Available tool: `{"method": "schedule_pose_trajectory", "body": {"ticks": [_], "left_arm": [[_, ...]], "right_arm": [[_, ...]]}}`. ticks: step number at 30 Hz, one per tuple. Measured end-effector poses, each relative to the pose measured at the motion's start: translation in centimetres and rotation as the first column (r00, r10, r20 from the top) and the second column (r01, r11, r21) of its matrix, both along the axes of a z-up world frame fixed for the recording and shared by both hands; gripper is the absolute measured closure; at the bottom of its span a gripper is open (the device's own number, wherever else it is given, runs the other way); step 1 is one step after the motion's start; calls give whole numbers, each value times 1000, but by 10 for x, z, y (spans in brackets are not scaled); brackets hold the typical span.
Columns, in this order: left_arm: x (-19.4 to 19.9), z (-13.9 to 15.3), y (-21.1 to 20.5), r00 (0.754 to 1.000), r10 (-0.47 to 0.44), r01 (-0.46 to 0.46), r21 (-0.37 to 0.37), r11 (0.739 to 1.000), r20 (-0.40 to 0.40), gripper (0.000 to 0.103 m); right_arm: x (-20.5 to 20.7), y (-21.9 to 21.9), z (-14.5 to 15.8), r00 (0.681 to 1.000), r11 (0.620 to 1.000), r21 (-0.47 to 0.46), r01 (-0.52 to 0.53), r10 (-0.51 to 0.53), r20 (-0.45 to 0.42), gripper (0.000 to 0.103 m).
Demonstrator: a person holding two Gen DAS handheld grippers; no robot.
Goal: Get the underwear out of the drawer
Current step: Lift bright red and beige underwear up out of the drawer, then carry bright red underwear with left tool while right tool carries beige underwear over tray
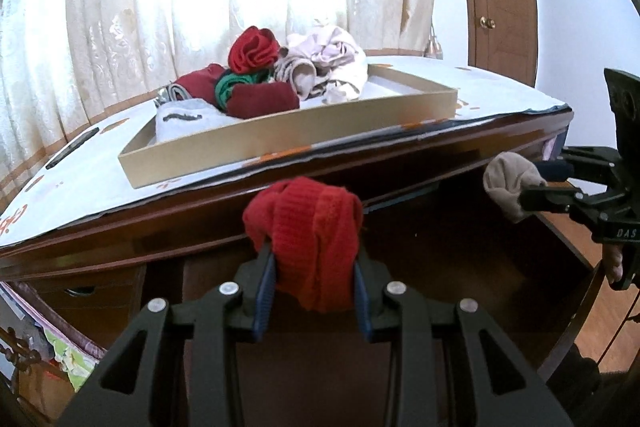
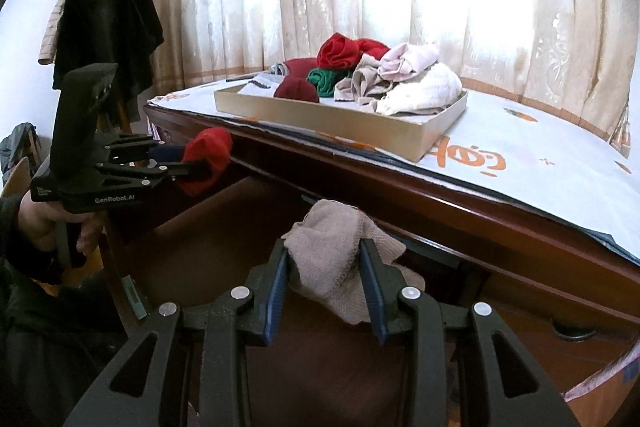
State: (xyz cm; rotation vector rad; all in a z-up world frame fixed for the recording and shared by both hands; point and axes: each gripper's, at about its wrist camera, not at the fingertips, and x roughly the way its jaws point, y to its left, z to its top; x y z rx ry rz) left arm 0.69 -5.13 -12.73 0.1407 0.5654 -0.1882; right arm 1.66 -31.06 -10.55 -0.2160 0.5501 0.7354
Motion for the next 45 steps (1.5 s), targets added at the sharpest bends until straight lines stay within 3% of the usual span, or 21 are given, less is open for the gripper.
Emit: {"method": "schedule_pose_trajectory", "body": {"ticks": [8,17,34,45], "left_arm": [[-5,9,-1,999,-8,9,-26,1000,46,71],[-3,23,-3,998,-17,18,-24,1000,65,71],[18,71,-10,990,-47,47,0,999,134,71],[44,85,-18,992,-72,72,4,997,105,71]], "right_arm": [[-10,-4,5,997,1000,25,7,-8,72,65],[-11,4,10,997,999,29,-13,10,79,65],[-2,18,60,991,995,90,-44,31,134,65],[23,24,82,994,994,103,-25,13,113,65]]}}
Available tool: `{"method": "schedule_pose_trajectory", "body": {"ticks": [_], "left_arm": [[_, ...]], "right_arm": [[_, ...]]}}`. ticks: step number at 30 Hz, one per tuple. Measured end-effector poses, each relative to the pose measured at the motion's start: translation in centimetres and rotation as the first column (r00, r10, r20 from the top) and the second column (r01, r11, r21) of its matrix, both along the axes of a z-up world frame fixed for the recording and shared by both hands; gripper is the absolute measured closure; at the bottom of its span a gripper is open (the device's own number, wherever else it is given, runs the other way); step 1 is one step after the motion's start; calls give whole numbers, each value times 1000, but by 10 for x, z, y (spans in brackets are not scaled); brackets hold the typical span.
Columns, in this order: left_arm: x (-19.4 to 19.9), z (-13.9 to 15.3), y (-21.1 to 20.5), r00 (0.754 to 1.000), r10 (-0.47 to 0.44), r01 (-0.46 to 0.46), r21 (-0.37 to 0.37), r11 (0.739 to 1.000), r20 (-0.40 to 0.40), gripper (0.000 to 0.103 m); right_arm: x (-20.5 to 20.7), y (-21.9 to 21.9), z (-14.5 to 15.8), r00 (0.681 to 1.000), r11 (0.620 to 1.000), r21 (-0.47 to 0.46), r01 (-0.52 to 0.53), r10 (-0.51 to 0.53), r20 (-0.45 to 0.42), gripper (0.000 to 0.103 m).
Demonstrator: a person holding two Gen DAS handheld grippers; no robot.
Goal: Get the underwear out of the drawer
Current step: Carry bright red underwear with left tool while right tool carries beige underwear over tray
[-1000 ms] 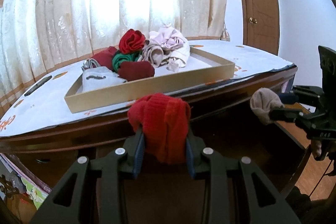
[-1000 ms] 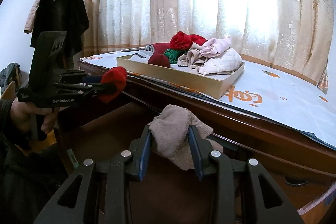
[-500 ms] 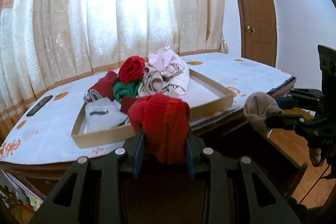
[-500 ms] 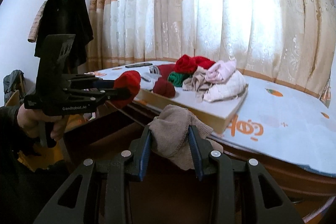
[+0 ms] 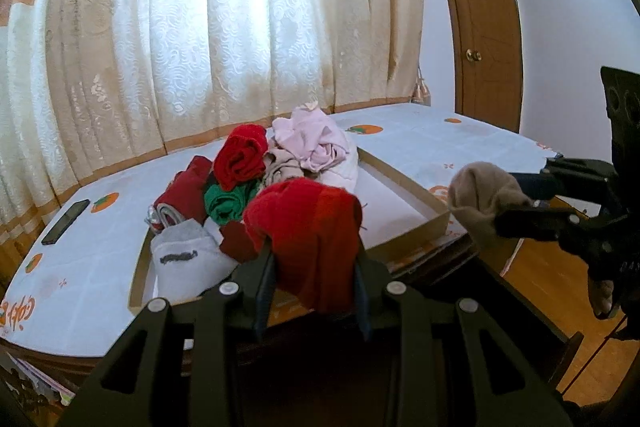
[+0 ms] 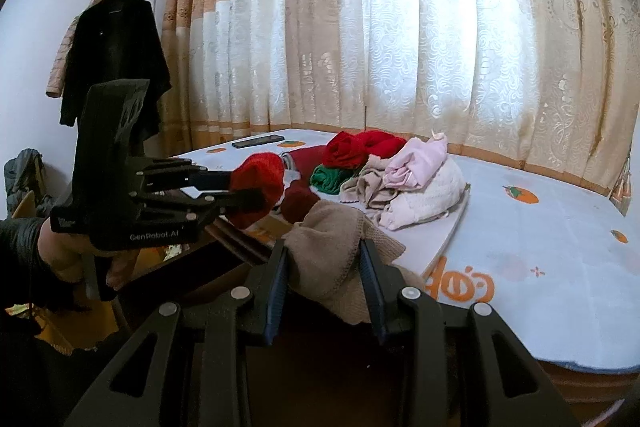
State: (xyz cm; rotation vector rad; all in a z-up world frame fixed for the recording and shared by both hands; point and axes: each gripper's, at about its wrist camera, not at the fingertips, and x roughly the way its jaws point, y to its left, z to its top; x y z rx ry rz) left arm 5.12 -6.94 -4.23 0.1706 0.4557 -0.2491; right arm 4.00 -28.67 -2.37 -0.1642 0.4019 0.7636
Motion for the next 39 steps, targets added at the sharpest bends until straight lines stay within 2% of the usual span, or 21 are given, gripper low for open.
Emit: {"method": "schedule_pose_trajectory", "body": {"ticks": [16,25,30,39], "left_arm": [[43,22,-9,1000,-20,20,31,999,-20,71],[73,30,-16,999,-17,19,48,999,-39,71],[88,31,-16,998,-11,15,52,999,-60,71],[110,20,-15,990,-6,10,27,1000,-144,71]], "right_arm": [[47,4,25,998,999,7,32,-31,-62,65],[77,17,35,996,998,-23,55,-56,-75,65],[91,21,33,993,997,-35,70,-73,-95,65],[120,23,25,981,994,-44,102,-108,-159,65]]}}
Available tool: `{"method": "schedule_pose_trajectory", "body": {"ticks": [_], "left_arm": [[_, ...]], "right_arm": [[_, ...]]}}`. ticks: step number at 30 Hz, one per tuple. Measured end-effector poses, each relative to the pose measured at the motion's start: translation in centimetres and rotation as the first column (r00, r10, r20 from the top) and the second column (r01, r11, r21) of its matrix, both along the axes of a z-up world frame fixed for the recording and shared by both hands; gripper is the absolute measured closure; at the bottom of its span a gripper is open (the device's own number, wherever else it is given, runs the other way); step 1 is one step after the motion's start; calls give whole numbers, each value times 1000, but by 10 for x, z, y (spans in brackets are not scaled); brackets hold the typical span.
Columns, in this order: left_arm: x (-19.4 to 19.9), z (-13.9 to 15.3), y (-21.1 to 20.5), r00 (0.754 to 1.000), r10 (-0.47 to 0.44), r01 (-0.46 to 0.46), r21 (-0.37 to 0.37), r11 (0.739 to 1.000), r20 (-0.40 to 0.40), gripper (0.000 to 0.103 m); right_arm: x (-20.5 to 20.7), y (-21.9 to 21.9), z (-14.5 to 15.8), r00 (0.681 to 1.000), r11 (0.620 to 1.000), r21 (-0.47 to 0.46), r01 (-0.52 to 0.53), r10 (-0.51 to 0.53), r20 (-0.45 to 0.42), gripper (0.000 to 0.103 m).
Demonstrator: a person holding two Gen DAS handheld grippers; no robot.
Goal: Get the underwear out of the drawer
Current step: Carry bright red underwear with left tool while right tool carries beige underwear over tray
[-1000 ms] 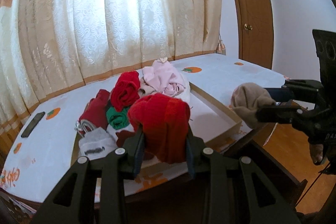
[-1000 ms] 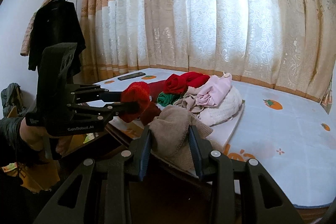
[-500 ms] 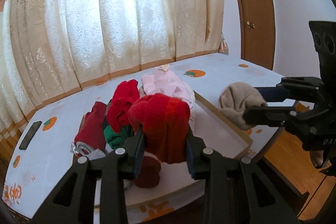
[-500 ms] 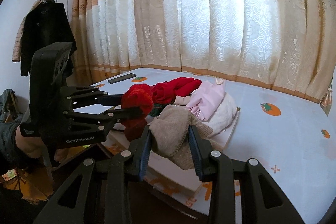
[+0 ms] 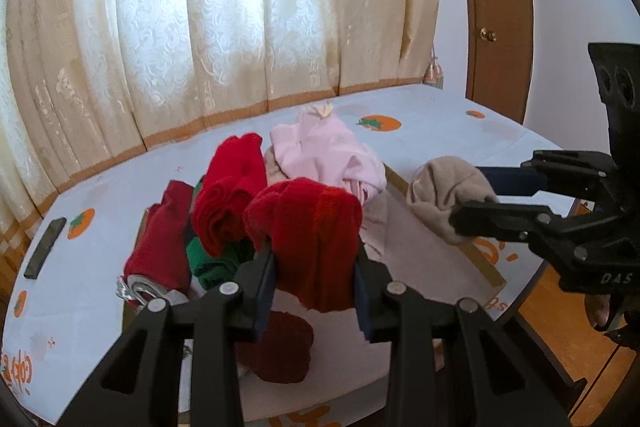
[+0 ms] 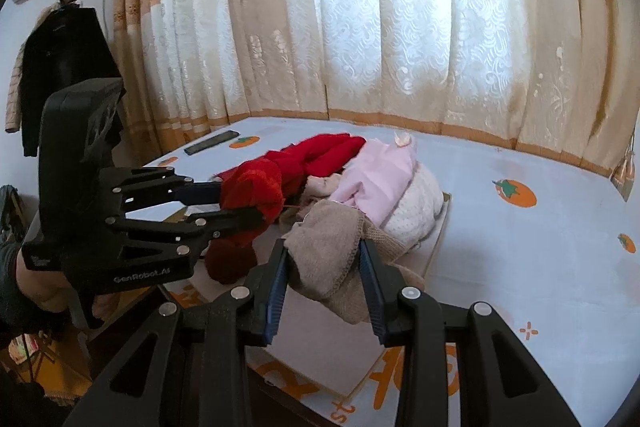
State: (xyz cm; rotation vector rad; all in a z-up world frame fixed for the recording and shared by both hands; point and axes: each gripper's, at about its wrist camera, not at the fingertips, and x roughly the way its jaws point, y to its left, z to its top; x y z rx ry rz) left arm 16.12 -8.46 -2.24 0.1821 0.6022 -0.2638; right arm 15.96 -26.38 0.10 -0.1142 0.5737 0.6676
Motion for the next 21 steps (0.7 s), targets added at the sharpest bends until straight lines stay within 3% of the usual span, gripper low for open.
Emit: {"method": "schedule_pose_trajectory", "body": {"ticks": [21], "left_arm": [[26,-34,-2,980,1,-1,-1,1000,-198,70]], "right_arm": [[35,19,-28,990,998,-57,18,-25,-137,65]]}}
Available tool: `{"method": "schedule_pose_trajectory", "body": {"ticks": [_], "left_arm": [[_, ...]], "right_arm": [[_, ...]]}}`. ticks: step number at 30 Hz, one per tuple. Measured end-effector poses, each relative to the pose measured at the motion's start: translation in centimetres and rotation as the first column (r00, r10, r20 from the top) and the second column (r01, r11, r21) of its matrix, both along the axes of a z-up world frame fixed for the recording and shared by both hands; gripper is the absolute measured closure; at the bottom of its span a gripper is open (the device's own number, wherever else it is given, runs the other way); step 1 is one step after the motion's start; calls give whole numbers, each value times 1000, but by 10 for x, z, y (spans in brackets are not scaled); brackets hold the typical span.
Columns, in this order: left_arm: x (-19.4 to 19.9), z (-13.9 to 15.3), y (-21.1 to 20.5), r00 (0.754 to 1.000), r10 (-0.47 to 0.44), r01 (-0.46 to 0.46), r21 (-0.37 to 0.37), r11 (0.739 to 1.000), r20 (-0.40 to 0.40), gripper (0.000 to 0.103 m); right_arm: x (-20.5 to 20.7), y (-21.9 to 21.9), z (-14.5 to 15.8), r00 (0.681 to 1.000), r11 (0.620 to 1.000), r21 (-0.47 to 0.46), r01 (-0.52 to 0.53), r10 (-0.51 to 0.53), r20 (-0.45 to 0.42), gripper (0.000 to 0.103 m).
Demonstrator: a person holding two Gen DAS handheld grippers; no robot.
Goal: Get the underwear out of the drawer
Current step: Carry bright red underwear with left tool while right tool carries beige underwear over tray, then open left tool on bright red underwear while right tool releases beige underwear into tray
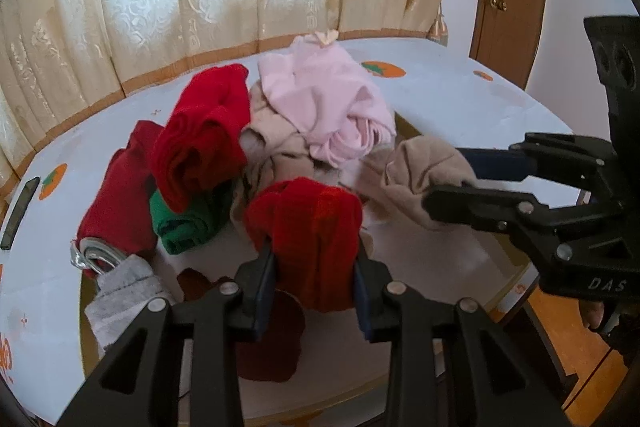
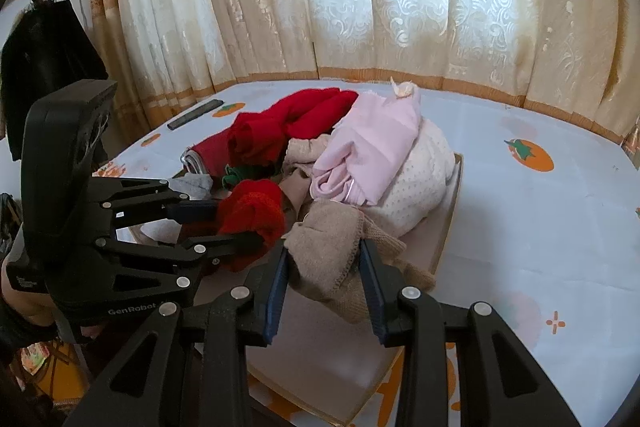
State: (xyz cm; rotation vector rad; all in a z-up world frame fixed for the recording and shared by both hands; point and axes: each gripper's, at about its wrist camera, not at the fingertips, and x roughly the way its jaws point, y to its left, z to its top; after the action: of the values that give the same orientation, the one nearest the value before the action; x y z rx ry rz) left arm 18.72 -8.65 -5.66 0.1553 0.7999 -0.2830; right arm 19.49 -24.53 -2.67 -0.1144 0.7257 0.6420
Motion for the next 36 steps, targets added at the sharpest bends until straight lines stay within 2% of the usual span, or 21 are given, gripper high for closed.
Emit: {"method": "schedule_pose_trajectory", "body": {"ticks": [10,18,29,36], "left_arm": [[1,-9,-3,1000,-2,3,22,1000,-28,69],[0,-9,0,1000,1,0,21,1000,-25,63],[-8,-7,5,1000,-14,14,27,1000,-18,62],[-10,-6,4,1000,-12,13,26,1000,-13,55]], "right_arm": [[5,7,-14,999,999,-32,0,-1,-48,65],[-1,8,-17,999,999,-51,-5,3,-44,65],[-6,8,-19,999,999,-54,-6,3,-51,65],[-8,8,-19,999,998,-57,2,-5,-53,62]]}}
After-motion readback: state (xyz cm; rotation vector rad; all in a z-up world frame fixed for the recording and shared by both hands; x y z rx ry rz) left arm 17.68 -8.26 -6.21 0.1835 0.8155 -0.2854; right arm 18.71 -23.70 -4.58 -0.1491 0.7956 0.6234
